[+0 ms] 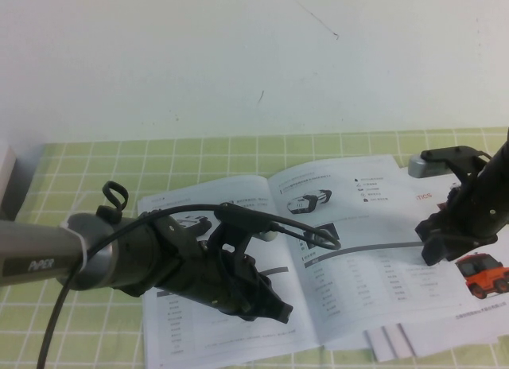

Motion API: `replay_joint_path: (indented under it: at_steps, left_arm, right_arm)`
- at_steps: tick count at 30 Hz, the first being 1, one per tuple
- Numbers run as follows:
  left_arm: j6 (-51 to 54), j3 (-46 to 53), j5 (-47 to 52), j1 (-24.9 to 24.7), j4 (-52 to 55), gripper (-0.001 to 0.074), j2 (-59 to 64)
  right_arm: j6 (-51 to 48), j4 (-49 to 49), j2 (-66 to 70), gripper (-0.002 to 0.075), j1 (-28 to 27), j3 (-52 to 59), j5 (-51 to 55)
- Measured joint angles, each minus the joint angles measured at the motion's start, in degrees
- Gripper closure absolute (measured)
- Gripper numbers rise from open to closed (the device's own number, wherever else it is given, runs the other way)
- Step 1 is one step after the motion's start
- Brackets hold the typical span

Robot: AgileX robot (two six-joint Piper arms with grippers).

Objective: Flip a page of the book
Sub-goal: Open the closed book

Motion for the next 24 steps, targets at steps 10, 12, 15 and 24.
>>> replay_joint_path:
  at_steps: [10, 12, 15, 24]
  left_arm:
    - [0.00, 0.00, -0.12, 0.00, 0.00, 0.0738, 0.00]
    - [0.00, 0.00, -0.12, 0.00, 0.00, 0.0738, 0.00]
    - [0.14, 0.00, -0.12, 0.00, 0.00, 0.0738, 0.00]
    - [0.14, 0.00, -0.12, 0.00, 0.00, 0.0738, 0.00]
  right_arm:
    - [-4.17, 6.91, 0.61, 0.0435, -0.60, -0.24, 0.47]
    - [-4.92, 8.42, 0.61, 0.0435, -0.60, -0.24, 0.47]
    - [-6.43, 11.41, 0.96, 0.0435, -0.60, -0.24, 0.47]
    - [-9.14, 17.68, 1.70, 0.0435, -0.60, -0.13, 0.60]
